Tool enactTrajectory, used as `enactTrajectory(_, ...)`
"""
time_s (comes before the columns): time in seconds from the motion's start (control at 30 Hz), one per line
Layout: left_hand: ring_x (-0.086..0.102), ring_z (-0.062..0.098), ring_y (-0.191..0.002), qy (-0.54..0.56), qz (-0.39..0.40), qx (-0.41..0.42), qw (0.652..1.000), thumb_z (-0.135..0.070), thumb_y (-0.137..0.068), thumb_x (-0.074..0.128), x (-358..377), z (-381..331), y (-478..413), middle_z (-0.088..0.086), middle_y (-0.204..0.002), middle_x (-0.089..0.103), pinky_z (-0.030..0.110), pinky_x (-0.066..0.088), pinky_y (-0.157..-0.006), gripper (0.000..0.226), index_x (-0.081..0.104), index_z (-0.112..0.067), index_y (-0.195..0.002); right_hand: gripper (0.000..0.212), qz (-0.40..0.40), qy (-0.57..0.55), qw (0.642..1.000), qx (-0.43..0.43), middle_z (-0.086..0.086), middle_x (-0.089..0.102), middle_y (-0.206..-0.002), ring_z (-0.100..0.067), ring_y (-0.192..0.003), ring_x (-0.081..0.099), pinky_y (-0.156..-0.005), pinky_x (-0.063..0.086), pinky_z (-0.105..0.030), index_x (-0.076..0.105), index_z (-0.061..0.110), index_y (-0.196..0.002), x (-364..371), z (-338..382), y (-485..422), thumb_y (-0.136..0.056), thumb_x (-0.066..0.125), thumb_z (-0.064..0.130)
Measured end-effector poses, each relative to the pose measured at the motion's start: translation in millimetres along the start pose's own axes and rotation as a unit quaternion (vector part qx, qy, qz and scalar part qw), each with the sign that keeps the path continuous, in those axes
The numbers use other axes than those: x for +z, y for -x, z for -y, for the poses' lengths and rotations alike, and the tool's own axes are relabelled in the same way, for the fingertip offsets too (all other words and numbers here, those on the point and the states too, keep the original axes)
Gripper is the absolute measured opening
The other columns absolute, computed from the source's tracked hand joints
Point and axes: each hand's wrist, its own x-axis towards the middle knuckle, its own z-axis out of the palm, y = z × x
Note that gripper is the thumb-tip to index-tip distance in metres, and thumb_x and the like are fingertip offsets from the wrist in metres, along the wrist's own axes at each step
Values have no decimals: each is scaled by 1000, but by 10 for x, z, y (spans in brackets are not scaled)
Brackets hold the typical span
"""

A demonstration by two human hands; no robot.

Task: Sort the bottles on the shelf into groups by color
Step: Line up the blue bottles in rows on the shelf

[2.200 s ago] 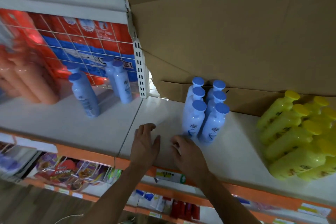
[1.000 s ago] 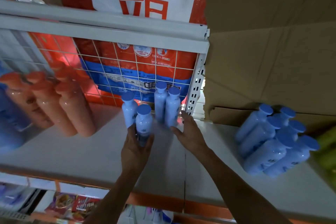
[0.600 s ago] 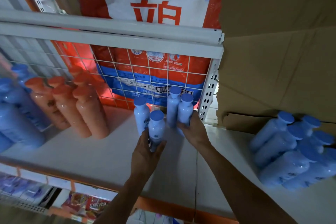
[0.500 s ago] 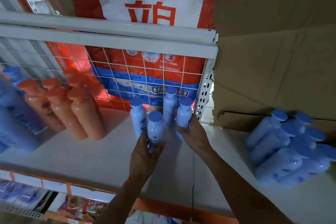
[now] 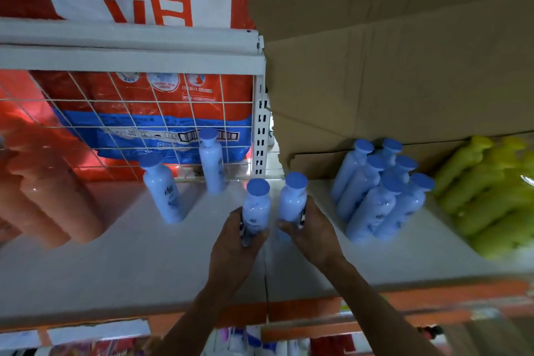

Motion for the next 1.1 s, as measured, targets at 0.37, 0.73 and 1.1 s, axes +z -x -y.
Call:
enactTrajectory(0.37, 56, -16, -96, 9, 55, 8, 998, -28, -84, 75, 440, -174, -270, -25, -105, 61, 9, 44, -75, 48, 46, -39, -120, 53, -16, -29, 999, 30, 4, 57, -110, -9, -98, 54, -74, 37, -11, 45, 23, -120, -328, -219, 42, -79, 78, 23)
enactTrajectory(0.73, 65, 9, -99, -19, 4, -14, 1000, -48, -80, 75, 668, -218, -480, -20, -109, 63, 36, 56, -83, 53, 44, -42, -122, 57, -42, -73, 995, 57, 3, 56, -108, -8, -97, 57, -82, 48, -24, 38, 28, -112, -180, -338, -326, -75, 81, 23)
enactTrajectory(1.1, 63, 8, -101, -20, -23, -29, 999, -38, -83, 75, 841, -301, -659, -17, -112, 62, 30, 51, -84, 51, 47, -34, -125, 40, -14, -77, 997, 19, 4, 58, -106, -10, -98, 60, -78, 48, -22, 41, 23, -116, -121, -646, -450, -87, 68, 15)
